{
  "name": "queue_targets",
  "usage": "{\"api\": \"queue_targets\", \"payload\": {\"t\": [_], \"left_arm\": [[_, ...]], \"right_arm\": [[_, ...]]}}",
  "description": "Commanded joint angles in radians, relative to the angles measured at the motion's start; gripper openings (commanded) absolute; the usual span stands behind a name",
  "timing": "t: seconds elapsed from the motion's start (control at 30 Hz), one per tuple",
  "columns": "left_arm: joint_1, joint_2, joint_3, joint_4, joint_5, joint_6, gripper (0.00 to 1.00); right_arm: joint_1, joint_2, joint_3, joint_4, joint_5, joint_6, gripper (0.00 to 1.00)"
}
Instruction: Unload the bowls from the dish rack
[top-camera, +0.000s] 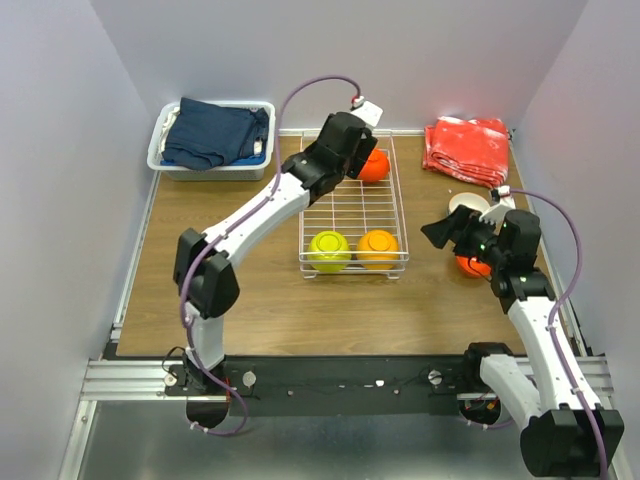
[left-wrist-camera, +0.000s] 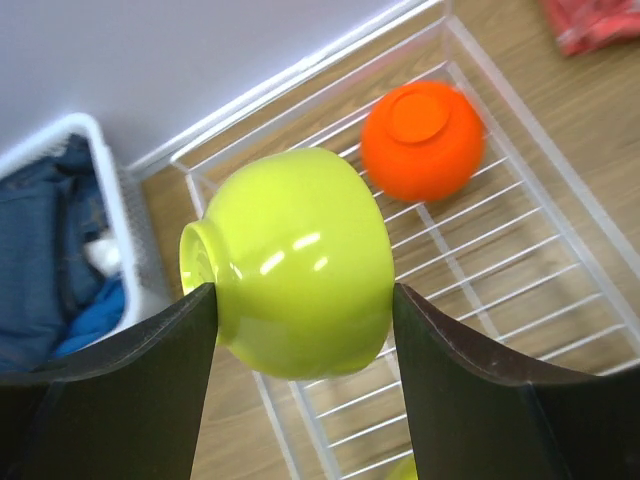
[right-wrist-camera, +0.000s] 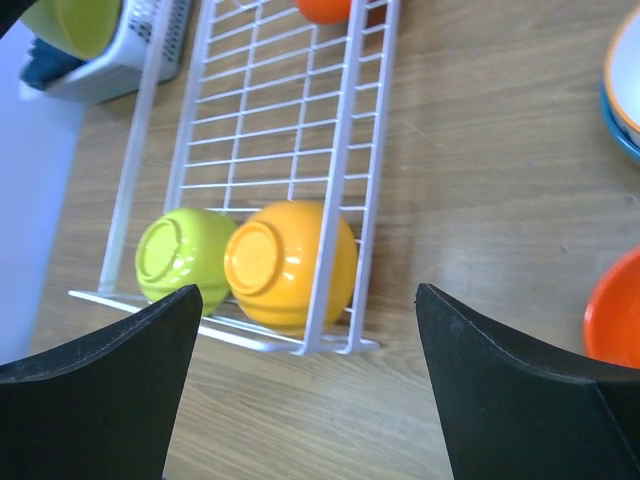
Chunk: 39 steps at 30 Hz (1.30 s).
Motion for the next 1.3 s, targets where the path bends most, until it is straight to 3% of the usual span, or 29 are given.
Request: {"api": "queue_targets", "payload": {"t": [0.0,0.13,0.37,0.77,1.0,1.1,1.17,1.27], "left_arm": [[0.014,-0.176,-0.163,0.095,0.219,-0.304,0.23],[0.033,-0.326,-0.363,0.228,0.341,-0.461,0.22],[0.077,-0.562,-0.775,0.617,0.550,-0.757,0.18],[0.086,-0.695,-1.070,0.984,0.642,-1.070,0.15],[0.086,-0.705,-1.121,1.067,0.667,-1.129,0.15],[0.086,-0.699,-1.129,1.075,0.671,-1.124,0.15],[0.088,-0.699,-1.133,1.034,0.635,-1.106,0.15],[0.091,-0.729,-1.133,0.926,0.577,-1.035,0.29]], "right_arm": [[0.006,0.045,-0.020,0.166,-0.142,0.103,0.95],[0.008,0.102,-0.037,0.336,-0.212,0.191,0.95],[0.057,0.222,-0.040,0.520,-0.286,0.300,0.94],[0.227,0.417,0.005,0.705,-0.251,0.372,0.89],[0.293,0.510,0.055,0.733,-0.225,0.373,0.80],[0.319,0.542,0.075,0.734,-0.196,0.372,0.68],[0.334,0.562,0.089,0.728,-0.174,0.369,0.67],[0.338,0.558,0.101,0.628,-0.116,0.317,0.68]]}}
